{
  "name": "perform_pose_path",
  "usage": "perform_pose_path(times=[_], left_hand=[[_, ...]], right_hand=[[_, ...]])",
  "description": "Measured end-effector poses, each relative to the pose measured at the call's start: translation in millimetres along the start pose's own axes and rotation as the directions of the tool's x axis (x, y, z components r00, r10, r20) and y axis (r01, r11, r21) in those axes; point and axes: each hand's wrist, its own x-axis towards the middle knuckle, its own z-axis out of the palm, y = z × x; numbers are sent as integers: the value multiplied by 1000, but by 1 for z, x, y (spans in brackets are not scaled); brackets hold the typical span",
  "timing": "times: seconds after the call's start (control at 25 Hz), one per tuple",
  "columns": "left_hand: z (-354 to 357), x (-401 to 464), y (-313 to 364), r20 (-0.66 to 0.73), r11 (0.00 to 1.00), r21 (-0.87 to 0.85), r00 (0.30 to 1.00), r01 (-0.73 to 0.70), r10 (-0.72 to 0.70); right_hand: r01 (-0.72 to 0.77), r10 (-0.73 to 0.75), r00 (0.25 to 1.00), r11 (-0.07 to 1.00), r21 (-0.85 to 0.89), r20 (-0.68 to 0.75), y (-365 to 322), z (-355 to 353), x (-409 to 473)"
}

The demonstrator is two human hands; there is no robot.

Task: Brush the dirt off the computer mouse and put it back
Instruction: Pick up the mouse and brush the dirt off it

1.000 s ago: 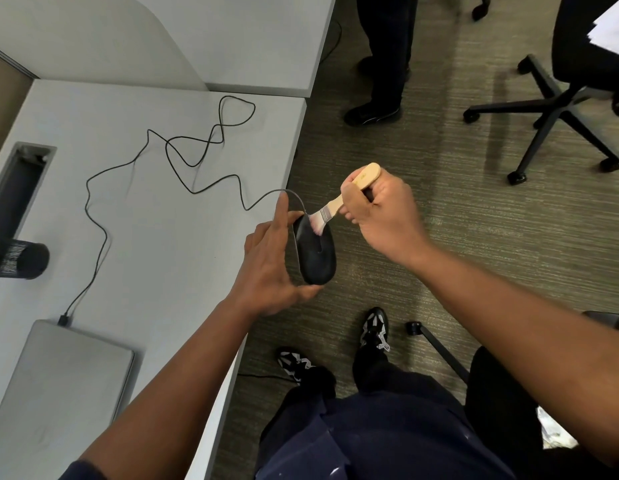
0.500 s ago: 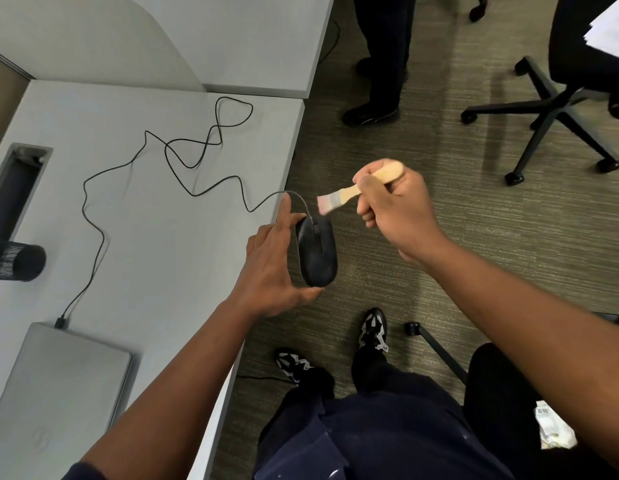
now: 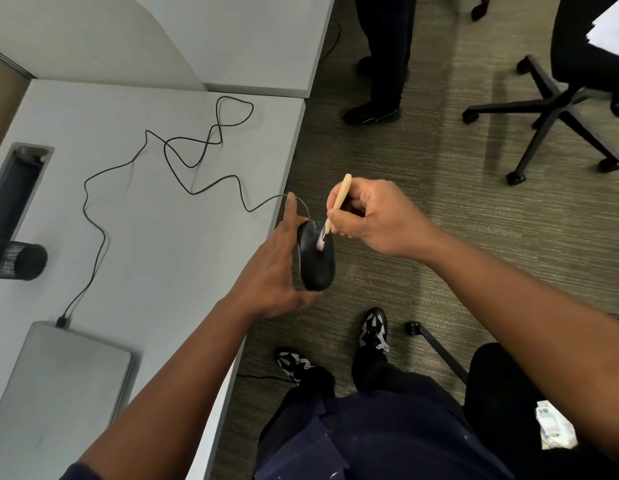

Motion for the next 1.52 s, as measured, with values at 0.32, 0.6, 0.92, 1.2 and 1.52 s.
perform_pose_path(times=[0.32, 0.6, 0.92, 1.2, 1.52], left_hand=[[-5, -1, 0, 34, 998, -58, 999, -20, 22], [1, -3, -5, 41, 988, -154, 999, 1, 6], [5, -7, -6, 44, 974, -227, 999, 11, -1], [7, -9, -7, 38, 970, -243, 999, 6, 3], [11, -11, -7, 38, 972, -233, 999, 16, -7]], right_hand=[[65, -58, 994, 995, 74, -94, 11, 3, 8], [81, -75, 985, 996, 33, -155, 26, 5, 10], [221, -250, 942, 964, -147, -222, 35, 17, -4], [340, -448, 863, 856, -389, -233, 45, 32, -14], [405, -577, 791, 742, -534, -202, 57, 42, -16]])
